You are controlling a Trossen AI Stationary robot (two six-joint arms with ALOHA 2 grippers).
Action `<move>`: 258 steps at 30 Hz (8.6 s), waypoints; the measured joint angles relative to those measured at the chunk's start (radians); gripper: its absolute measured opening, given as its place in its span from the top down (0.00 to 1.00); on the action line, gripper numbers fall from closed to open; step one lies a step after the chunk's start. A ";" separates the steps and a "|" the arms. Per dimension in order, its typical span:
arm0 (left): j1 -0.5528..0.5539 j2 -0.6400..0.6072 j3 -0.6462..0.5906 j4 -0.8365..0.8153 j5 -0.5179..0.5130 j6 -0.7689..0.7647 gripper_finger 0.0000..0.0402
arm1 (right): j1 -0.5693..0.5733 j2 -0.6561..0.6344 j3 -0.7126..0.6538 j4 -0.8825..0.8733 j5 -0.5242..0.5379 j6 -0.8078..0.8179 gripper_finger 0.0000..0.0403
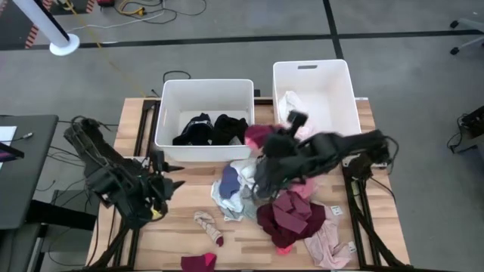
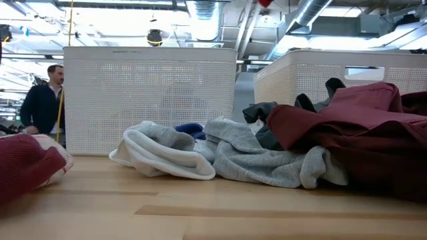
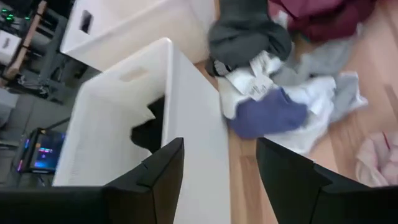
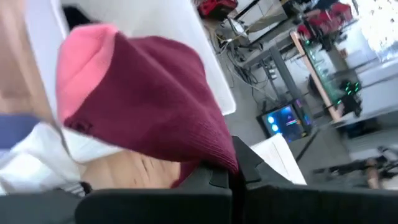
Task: Sort clothes
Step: Put the red sock into the right white laundry organizer, then put the light orange garment into the right white laundry organizer
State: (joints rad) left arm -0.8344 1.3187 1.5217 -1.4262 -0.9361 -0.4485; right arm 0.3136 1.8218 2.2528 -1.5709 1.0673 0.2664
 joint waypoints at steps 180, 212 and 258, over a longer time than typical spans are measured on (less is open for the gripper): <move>0.157 0.143 -0.994 1.621 0.720 0.370 0.99 | 0.041 -0.335 -1.437 1.846 -1.138 -0.029 0.38; 0.195 0.352 -0.895 1.706 0.838 0.427 0.97 | 0.089 -0.050 -1.229 1.869 -1.142 -0.032 0.38; 0.442 -0.141 -0.874 1.806 0.696 0.529 0.99 | 0.223 -0.042 -1.099 2.089 -0.459 -0.945 0.38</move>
State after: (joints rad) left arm -0.3927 1.1778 0.6479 0.3794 -0.2398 0.0807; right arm 0.5365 1.7794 1.1534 0.5180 0.6084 -0.6785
